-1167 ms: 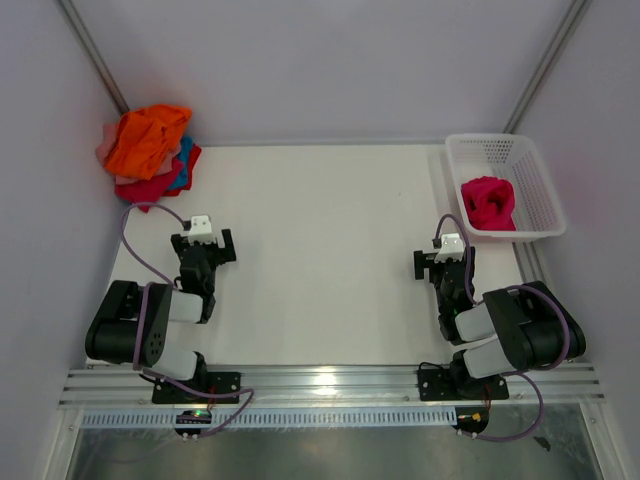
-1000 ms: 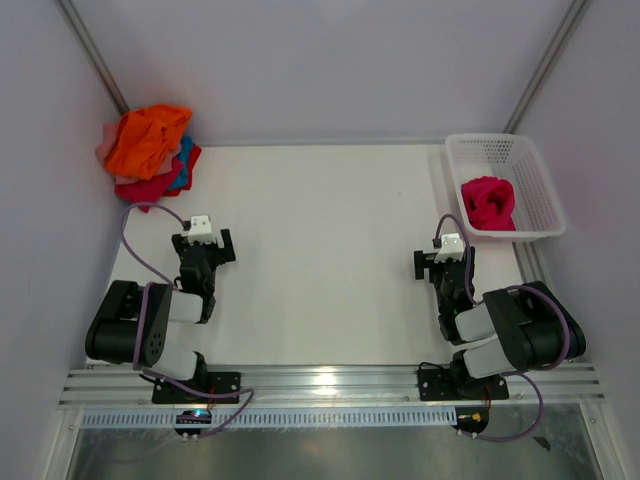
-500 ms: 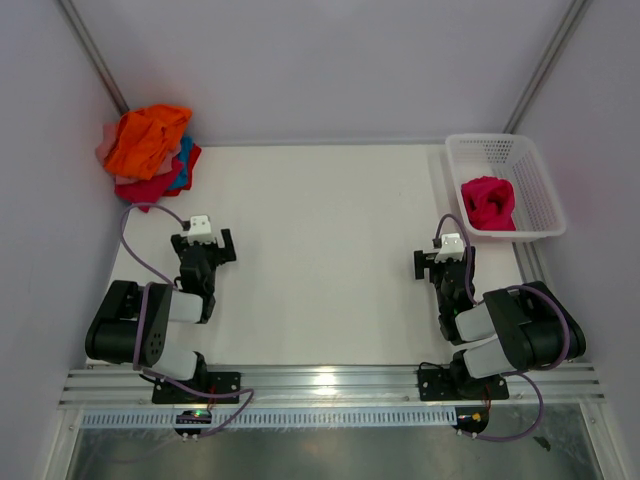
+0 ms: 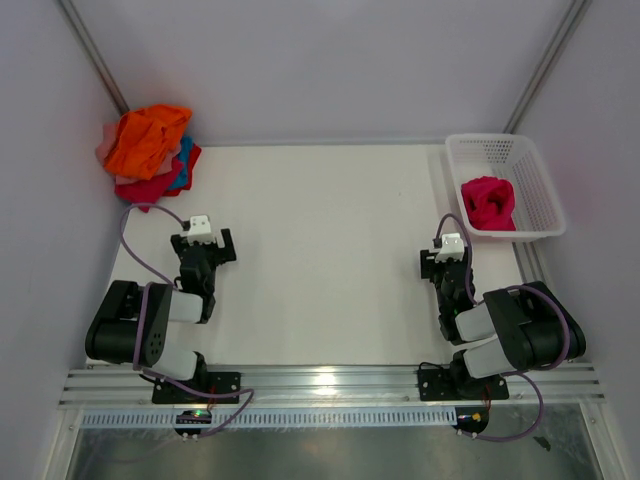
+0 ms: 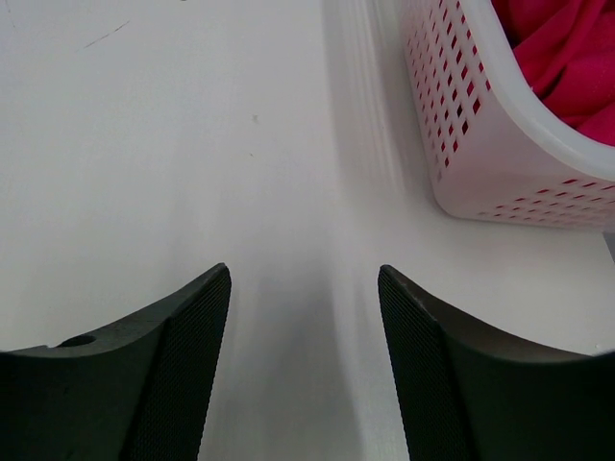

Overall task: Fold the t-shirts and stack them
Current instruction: Grab crumpled tshirt from bin with the right arm

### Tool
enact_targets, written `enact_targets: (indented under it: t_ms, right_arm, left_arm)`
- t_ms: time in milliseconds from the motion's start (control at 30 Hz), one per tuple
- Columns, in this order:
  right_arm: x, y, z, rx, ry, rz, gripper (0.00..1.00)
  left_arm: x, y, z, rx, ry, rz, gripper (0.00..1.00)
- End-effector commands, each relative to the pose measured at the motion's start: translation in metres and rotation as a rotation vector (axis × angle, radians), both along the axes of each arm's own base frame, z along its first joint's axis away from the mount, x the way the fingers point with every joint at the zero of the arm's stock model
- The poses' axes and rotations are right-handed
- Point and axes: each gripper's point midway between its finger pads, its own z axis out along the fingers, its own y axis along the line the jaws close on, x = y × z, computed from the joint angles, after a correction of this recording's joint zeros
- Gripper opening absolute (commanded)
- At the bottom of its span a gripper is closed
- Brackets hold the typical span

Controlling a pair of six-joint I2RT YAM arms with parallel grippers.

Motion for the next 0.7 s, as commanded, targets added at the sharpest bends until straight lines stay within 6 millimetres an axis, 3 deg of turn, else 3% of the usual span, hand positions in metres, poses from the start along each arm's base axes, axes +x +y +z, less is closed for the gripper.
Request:
enact_targets:
  t_ms: [0,67,133,167,333,367,667]
  right_arm:
    - [0.0,0.0,0.076,0.075,-0.336,0.001,0.66]
    - [0.0,0.0,0.075,0.075,-0.334,0.001,0.71]
    - [0.0,0.0,0.076,0.077,-0.337,0.002,0.86]
    - [0.0,-0.001,0.076,0.076,-0.336,-0.001,0.99]
    - [0.0,0.0,0.076,0.076,-0.336,0.004,0.99]
    - [0.0,-0.001,0.076,0.077,-0.336,0.004,0.99]
    - [-0.001,0.0,0.076,0.076,-0.339,0.009,0.99]
  left_arm:
    - [0.011,0.005,0.022,-0.003,-0.079,0.025,0.99]
    - [0.01,0.005,0.022,-0.003,-0.081,0.027,0.99]
    - [0.01,0.006,0.022,-0.004,-0.084,0.032,0.99]
    - [0.01,0.007,0.024,-0.002,-0.09,0.036,0.99]
    - [0.01,0.003,0.024,0.002,-0.054,0.011,0.99]
    - [0.015,0.001,0.033,0.003,-0.062,0.002,0.99]
    - [0.041,-0.018,0.027,0.041,0.187,-0.116,0.99]
